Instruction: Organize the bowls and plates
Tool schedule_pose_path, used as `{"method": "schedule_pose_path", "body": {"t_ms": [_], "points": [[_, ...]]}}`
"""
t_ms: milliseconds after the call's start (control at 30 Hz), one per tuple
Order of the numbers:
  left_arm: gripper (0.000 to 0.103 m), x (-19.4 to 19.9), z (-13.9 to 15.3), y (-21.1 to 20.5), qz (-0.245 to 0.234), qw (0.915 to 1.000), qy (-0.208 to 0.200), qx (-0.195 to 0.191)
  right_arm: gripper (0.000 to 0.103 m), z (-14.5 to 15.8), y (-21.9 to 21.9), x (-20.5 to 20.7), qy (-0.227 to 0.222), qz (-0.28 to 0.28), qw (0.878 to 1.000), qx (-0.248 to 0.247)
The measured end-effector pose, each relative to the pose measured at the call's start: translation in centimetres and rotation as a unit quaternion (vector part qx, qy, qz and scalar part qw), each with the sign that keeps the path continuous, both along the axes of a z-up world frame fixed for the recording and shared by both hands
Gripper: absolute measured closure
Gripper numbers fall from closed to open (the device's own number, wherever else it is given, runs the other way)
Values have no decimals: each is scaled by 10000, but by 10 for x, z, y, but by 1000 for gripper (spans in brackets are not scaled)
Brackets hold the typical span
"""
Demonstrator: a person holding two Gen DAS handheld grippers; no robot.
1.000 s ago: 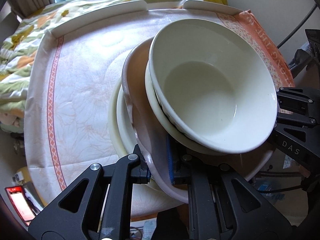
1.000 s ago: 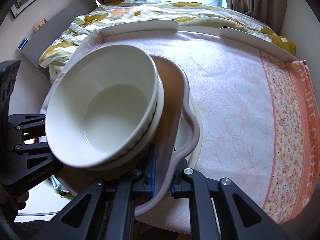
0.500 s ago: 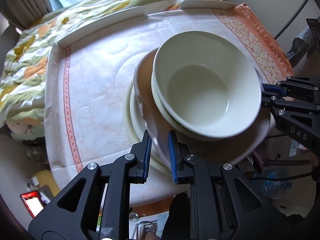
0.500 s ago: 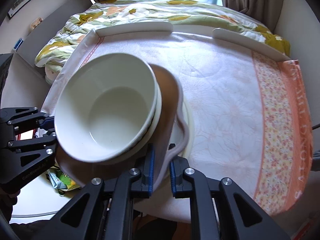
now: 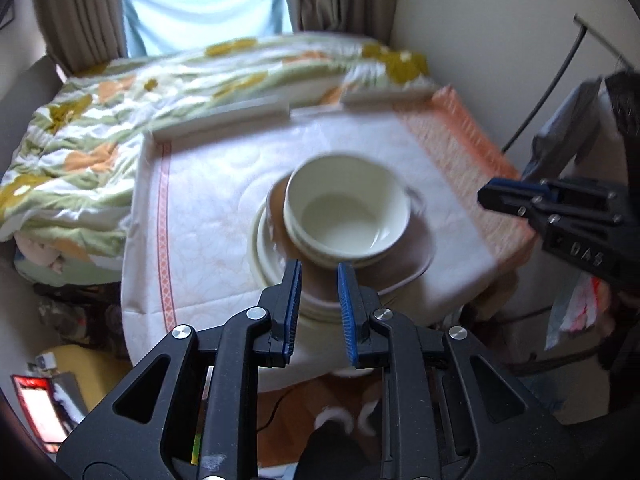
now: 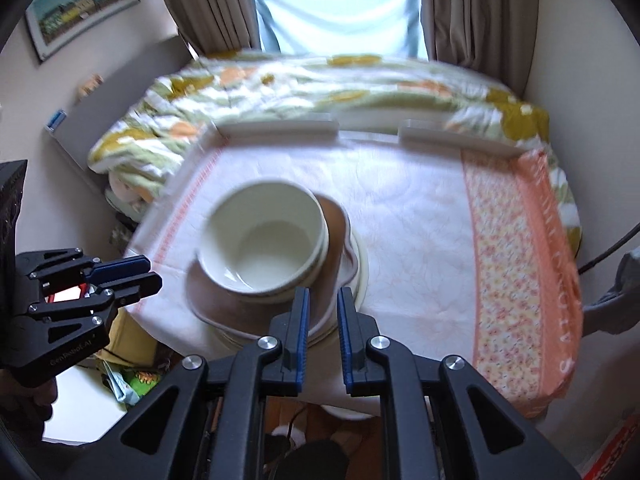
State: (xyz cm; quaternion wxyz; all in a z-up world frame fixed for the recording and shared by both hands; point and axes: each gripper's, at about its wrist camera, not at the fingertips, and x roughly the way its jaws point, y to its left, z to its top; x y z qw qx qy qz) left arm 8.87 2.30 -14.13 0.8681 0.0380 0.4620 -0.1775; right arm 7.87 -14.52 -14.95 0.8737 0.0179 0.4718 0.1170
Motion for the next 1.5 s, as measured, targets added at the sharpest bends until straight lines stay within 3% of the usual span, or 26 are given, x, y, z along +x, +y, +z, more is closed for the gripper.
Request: {"method": "schedule_pose_path", "body": {"t_ms": [33, 67, 100, 167, 567, 1067, 1500], "points": [[44, -4, 10, -1, 63, 9999, -143, -55, 88, 8, -1, -3, -114, -32, 9999, 3], [22, -10, 23, -1, 164, 9991, -377, -106, 76, 18, -3, -8, -250, -77, 9997, 25], [1, -17, 36, -1, 267, 9974, -646, -155, 47, 27, -6, -13, -376, -115, 9992, 48], [0, -29, 60, -3, 339, 9924, -1149, -294, 7, 48, -11, -25, -734, -230, 9970, 109], [0, -62, 110, -7, 1183, 9689, -2168, -141, 1, 108, -35, -71, -2008, -953, 9747, -251], [0, -80, 114, -22, 1310, 9590, -2504, -194, 1, 118, -57, -84, -2224, -1268, 9662, -317], [0, -80, 114, -26, 1338, 9578, -2541, -133, 1, 121, -57, -85, -2311, -1299, 9636, -349]]}}
